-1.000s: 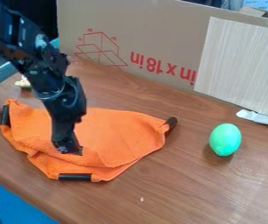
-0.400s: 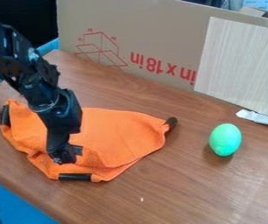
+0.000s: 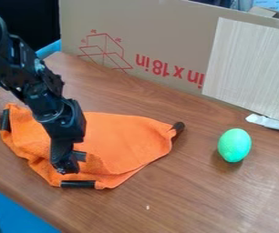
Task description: Unfold the cloth from bottom left to upper right
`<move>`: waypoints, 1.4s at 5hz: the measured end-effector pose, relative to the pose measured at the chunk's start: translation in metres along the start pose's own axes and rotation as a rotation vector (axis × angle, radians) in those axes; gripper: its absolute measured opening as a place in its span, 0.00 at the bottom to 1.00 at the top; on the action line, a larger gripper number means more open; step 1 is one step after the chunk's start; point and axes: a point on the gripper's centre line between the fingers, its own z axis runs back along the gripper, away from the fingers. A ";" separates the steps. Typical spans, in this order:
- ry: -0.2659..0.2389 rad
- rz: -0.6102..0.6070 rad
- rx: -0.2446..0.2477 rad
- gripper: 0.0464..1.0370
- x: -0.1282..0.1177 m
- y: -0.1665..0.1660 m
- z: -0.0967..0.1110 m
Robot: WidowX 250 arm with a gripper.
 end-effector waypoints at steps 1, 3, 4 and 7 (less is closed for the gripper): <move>-0.011 -0.002 0.005 0.91 0.003 0.000 0.000; -0.032 -0.022 -0.003 0.31 0.005 -0.004 -0.001; -0.029 -0.021 0.000 0.09 0.004 -0.004 -0.002; -0.063 0.017 0.015 0.00 0.004 0.001 0.017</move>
